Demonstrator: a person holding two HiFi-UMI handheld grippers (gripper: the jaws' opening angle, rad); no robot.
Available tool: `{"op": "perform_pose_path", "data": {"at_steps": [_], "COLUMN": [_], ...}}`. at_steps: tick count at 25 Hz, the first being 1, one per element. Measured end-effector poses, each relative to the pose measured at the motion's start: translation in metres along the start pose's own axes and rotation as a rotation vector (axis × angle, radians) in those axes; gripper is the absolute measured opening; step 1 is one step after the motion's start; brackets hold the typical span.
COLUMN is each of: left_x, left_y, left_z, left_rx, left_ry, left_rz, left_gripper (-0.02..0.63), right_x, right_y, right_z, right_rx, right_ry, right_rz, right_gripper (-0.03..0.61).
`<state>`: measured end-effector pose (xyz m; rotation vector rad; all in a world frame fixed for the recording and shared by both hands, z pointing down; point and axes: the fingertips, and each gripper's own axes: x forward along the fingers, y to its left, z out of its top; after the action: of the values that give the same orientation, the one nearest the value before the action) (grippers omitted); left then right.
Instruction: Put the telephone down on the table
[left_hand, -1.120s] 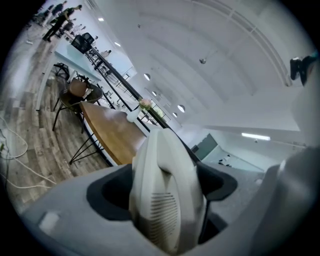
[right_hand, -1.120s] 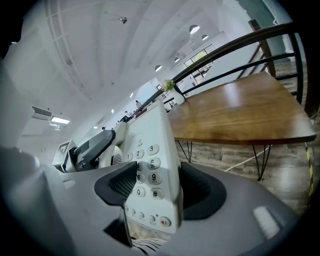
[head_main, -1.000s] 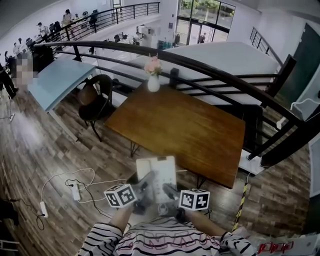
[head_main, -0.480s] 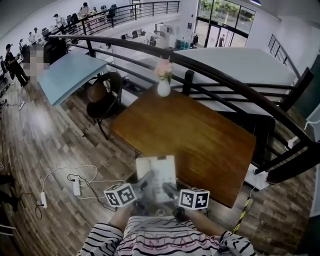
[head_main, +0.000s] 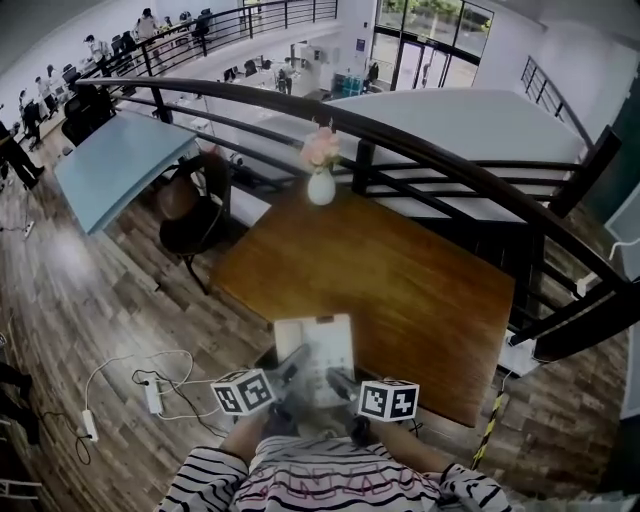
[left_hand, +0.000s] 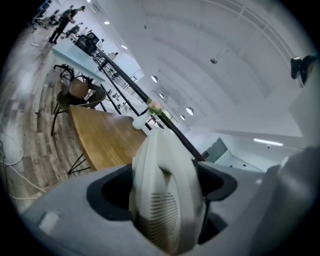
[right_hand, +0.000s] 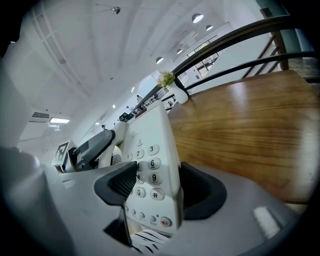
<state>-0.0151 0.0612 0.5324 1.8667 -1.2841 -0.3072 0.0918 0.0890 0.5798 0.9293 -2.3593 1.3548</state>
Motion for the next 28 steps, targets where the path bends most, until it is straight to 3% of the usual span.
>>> {"op": "perform_pose_path", "data": {"at_steps": [15,20,28], "left_x": [0.062,0.077,0.122], "left_y": [0.117,0.130,0.148], "left_z": [0.162,0.188,0.208], "left_rx": [0.053,0.073,0.074], "left_ry": [0.139,0.189,0.180], "left_rz": [-0.107,-0.138,-0.127], "left_gripper": [0.397,0.397,0.397], "right_x": [0.169,0.193,0.223], "right_y": [0.053,0.062,0.037], "right_z": [0.096,0.113,0.151], "right_rx": [0.095,0.135,0.136], "right_ry": [-0.147,-0.190,-0.169], "right_rz": [-0.086,-0.112,-0.105], "right_gripper": [0.275,0.275,0.276]}}
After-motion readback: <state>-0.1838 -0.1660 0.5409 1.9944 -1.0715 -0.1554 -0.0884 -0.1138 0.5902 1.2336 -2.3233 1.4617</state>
